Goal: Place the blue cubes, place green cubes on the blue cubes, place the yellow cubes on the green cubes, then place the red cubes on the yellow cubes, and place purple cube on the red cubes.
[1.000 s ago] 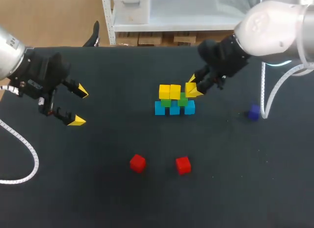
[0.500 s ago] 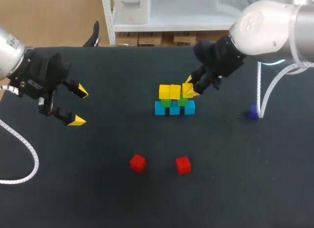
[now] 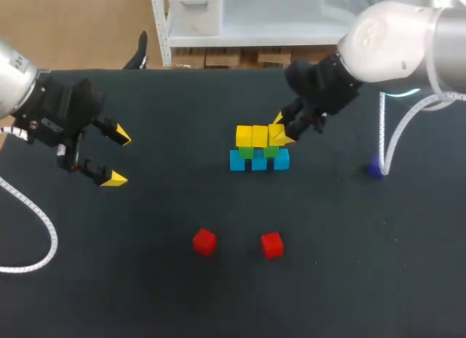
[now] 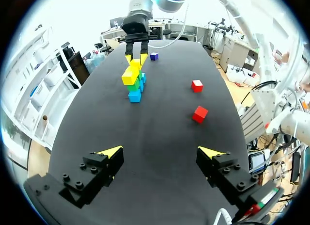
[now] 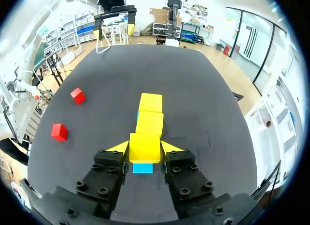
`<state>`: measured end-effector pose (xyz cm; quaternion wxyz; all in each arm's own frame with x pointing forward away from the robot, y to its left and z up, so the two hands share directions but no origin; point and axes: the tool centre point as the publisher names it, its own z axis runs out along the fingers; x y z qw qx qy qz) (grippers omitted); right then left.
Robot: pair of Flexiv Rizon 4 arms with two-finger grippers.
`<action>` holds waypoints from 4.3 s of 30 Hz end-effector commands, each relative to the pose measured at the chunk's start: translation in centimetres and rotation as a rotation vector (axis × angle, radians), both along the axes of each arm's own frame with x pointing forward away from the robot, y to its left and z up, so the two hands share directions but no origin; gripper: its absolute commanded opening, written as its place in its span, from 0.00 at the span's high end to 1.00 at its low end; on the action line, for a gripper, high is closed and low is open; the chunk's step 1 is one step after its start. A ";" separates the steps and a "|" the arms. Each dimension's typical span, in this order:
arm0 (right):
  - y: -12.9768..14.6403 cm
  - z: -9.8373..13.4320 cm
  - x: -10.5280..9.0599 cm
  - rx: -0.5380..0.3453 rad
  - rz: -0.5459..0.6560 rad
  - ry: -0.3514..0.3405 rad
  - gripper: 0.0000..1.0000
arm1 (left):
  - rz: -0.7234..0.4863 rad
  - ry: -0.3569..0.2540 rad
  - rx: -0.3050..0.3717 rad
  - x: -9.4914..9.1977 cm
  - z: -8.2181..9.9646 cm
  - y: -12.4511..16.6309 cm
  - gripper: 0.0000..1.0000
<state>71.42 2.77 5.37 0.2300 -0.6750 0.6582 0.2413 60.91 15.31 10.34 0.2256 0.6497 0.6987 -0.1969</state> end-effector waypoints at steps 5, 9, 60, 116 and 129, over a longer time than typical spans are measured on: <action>0.2 -0.1 0.3 0.000 0.003 0.006 1.00 | -0.003 -0.001 -0.003 0.0 0.0 0.1 0.00; 0.1 -0.2 0.3 0.000 0.001 0.005 1.00 | -0.003 -0.001 -0.003 0.0 0.0 0.1 0.00; 0.3 -0.9 0.4 0.000 -0.024 0.014 0.41 | -0.003 -0.001 -0.003 0.0 0.0 0.1 0.00; -8.8 5.8 -10.4 0.057 0.034 -0.029 0.00 | -0.003 -0.001 -0.003 0.0 0.0 0.1 0.00; -5.2 3.2 -15.2 0.065 0.144 -0.006 0.00 | -0.003 -0.001 -0.003 0.0 0.0 0.1 0.00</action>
